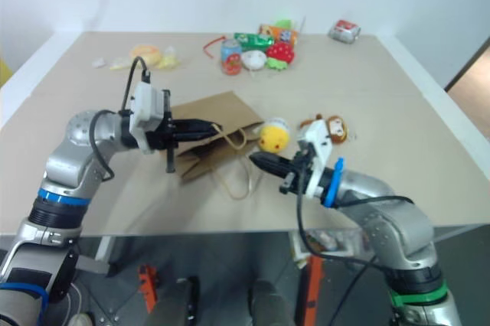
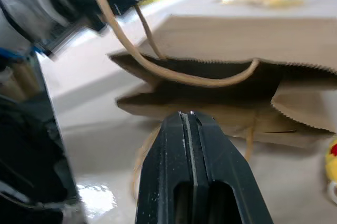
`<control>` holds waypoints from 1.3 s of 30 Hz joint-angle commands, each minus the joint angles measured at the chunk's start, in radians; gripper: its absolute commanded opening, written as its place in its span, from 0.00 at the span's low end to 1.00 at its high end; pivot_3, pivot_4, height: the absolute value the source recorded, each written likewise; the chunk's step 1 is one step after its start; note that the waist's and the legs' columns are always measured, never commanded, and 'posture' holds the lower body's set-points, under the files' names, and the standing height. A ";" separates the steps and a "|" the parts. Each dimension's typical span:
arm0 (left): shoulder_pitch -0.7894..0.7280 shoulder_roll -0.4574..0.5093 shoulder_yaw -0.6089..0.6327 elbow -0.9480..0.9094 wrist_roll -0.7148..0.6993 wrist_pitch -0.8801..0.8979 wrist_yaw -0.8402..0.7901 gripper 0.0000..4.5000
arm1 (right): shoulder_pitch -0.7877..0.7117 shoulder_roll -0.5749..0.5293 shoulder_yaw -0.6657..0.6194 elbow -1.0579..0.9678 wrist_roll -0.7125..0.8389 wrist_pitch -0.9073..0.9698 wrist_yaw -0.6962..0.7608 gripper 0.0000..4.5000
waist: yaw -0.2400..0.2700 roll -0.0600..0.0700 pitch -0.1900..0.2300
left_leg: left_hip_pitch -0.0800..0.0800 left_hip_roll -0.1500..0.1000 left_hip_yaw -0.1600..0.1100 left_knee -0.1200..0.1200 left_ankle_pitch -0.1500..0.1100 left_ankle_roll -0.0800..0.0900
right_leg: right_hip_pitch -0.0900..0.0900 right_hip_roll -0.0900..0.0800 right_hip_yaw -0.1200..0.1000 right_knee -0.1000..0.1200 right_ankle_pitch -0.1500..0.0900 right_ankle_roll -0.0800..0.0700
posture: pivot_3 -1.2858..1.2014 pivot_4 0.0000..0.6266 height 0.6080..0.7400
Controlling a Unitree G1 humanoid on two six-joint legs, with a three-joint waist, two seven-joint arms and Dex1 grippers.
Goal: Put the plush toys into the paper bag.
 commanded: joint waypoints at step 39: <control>-0.092 -0.134 0.132 0.032 0.053 0.062 0.422 0.00 | -0.362 0.428 0.132 0.454 -0.469 -0.121 -0.238 0.01 | 0.002 0.000 0.000 | -0.003 0.004 -0.001 -0.001 0.000 0.000 | -0.003 0.006 0.000 0.001 0.001 -0.001 | 0.52 0.24 1.00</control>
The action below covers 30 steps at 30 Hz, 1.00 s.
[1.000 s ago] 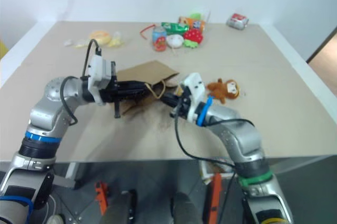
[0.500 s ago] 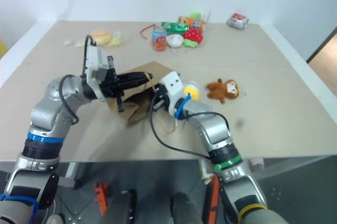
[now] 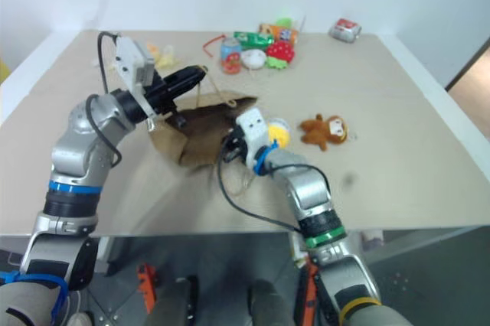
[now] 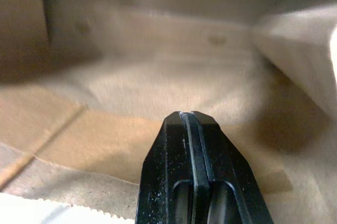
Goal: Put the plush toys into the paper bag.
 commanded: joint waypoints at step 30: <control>-0.017 -0.066 0.077 -0.106 -0.088 0.046 0.100 0.00 | -0.085 0.111 0.052 0.191 -0.155 0.057 -0.078 0.01 | -0.002 0.000 0.000 | 0.000 0.000 0.000 0.000 0.000 0.000 | 0.000 0.000 0.000 0.000 0.000 0.000 | 0.52 0.24 1.00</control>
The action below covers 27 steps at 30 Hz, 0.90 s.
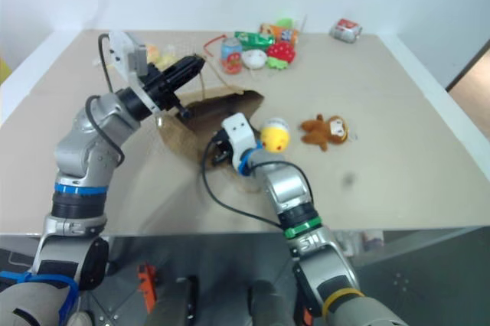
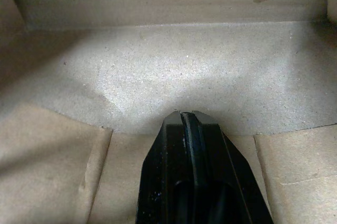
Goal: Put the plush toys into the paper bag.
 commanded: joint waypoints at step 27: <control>0.104 -0.005 -0.074 -0.102 0.133 -0.484 -0.124 0.00 | 0.081 -0.016 -0.241 -0.404 0.334 0.076 0.218 0.01 | 0.001 0.000 0.000 | -0.001 0.001 0.000 0.000 0.000 -0.001 | -0.001 0.001 0.000 0.000 0.000 0.000 | 0.52 0.24 1.00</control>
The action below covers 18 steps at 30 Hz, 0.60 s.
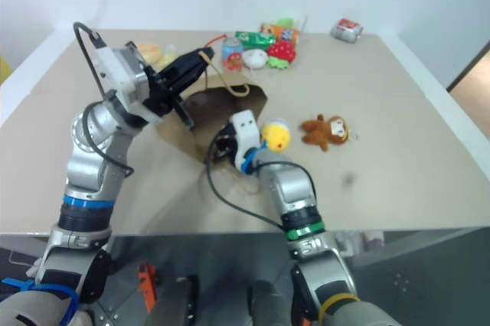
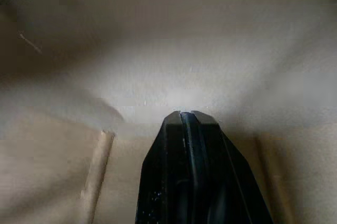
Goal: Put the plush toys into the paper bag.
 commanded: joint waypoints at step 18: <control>0.057 0.043 0.004 -0.084 -0.083 0.027 -0.083 0.00 | 0.225 -0.488 -0.475 -0.497 0.360 0.062 0.245 0.49 | 0.000 0.001 0.000 | 0.000 0.000 0.002 0.001 0.000 0.000 | 0.000 -0.001 0.000 -0.001 0.000 0.000 | 0.52 0.24 1.00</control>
